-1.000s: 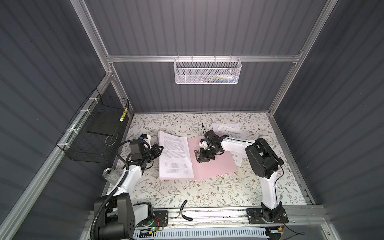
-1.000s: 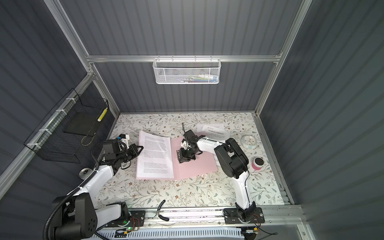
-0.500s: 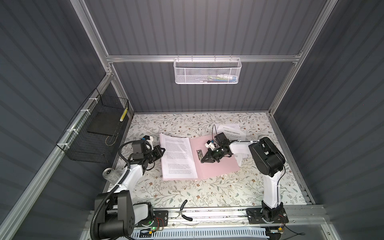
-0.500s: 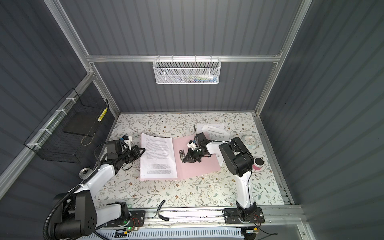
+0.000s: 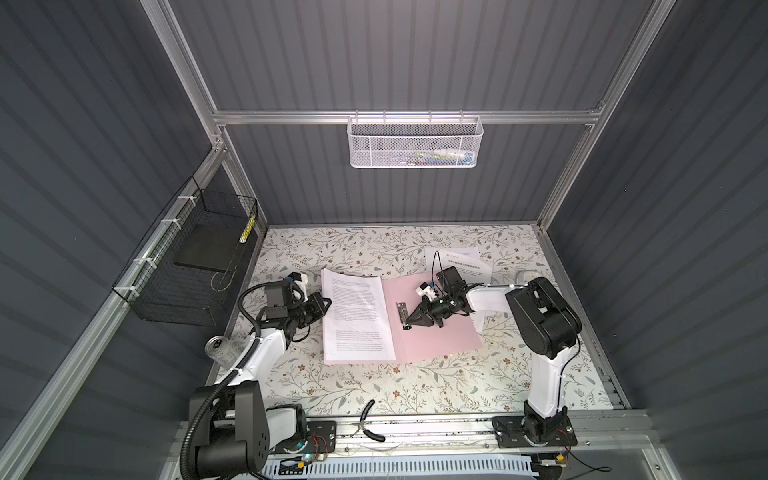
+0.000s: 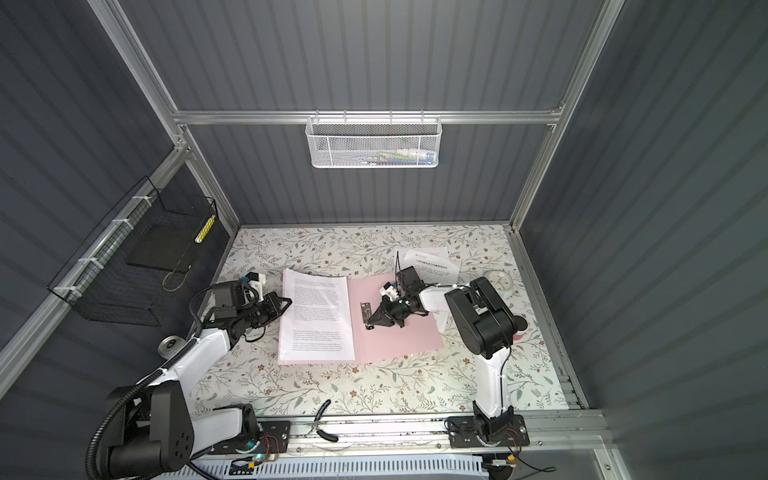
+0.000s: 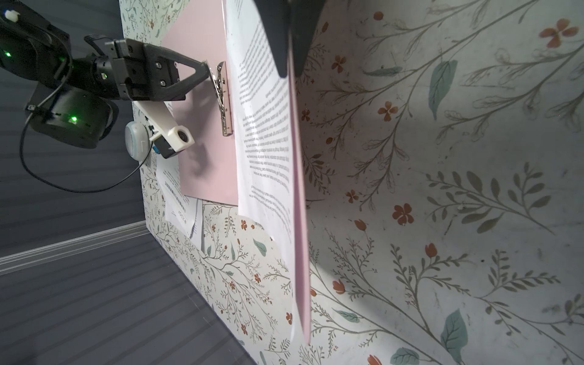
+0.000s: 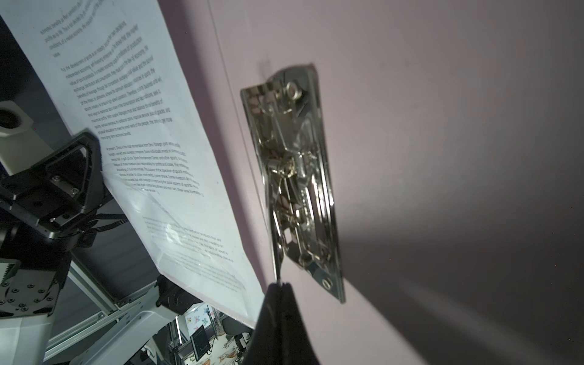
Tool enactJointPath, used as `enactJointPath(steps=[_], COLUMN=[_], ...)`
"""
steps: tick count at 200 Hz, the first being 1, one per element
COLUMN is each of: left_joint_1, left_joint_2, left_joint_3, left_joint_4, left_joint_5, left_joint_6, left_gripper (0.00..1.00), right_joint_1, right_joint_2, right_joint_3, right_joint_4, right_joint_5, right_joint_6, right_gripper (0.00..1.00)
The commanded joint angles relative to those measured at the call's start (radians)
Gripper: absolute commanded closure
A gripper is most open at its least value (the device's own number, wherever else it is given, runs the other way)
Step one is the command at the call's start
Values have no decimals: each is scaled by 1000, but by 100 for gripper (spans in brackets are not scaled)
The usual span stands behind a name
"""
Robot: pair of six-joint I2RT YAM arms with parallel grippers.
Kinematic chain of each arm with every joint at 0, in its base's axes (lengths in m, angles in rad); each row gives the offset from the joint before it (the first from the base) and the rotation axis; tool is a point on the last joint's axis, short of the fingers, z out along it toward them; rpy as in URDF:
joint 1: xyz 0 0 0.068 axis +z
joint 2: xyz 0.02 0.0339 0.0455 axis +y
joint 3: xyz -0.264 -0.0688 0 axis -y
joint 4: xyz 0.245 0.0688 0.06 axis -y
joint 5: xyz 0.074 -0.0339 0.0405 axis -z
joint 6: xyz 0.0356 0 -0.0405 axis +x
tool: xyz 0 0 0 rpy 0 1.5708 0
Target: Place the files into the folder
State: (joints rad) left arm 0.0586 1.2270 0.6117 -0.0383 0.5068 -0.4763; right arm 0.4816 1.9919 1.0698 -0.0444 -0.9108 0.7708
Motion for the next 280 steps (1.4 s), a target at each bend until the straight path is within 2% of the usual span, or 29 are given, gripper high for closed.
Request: enactJointPath(steps=[1, 27, 50, 64, 99, 119, 154, 168, 179, 193, 198, 215, 251, 280], left_joint_1=[17, 17, 17, 17, 17, 18, 35, 35, 34, 33, 33, 33, 30, 25], left_joint_2=[5, 14, 8, 9, 27, 32, 86, 117, 136, 123, 111, 72, -6, -84], left_joint_3=[25, 26, 21, 22, 36, 38, 97, 124, 141, 142, 138, 126, 139, 183], left_joint_4=[13, 11, 18, 23, 19, 14, -22, -43, -60, -68, -66, -69, -117, -156], left_joint_5=[-54, -59, -60, -63, -72, -105, -141, -148, -158, -169, -209, -234, -309, -287], left_joint_6=[41, 50, 54, 59, 77, 88, 109, 115, 117, 119, 115, 110, 85, 63], left_gripper=[100, 100, 100, 100, 100, 100, 99, 97, 91, 67, 61, 47, 36, 35], right_joint_1=[-21, -21, -21, -20, -18, -17, -20, -27, -40, -70, -85, -142, -242, -314], right_joint_2=[-16, -27, -51, -59, -30, -29, -79, -115, -151, -213, -235, -309, -429, -502], right_joint_3=[14, 22, 17, 6, -2, 10, 7, 5, -7, -46, -69, -143, -198, -225], right_joint_4=[-2, 37, 33, 19, 19, -9, -61, -120, -172, -206, -200, -169, -219, -239], right_joint_5=[-10, -34, -18, -1, 5, 23, 71, 144, 231, 347, 366, 398, 467, 563], right_joint_6=[53, 93, 101, 102, 92, 74, 33, -3, -27, -40, -40, -33, -68, -109], right_gripper=[100, 73, 62, 66, 92, 93, 86, 84, 78, 67, 65, 61, 53, 48])
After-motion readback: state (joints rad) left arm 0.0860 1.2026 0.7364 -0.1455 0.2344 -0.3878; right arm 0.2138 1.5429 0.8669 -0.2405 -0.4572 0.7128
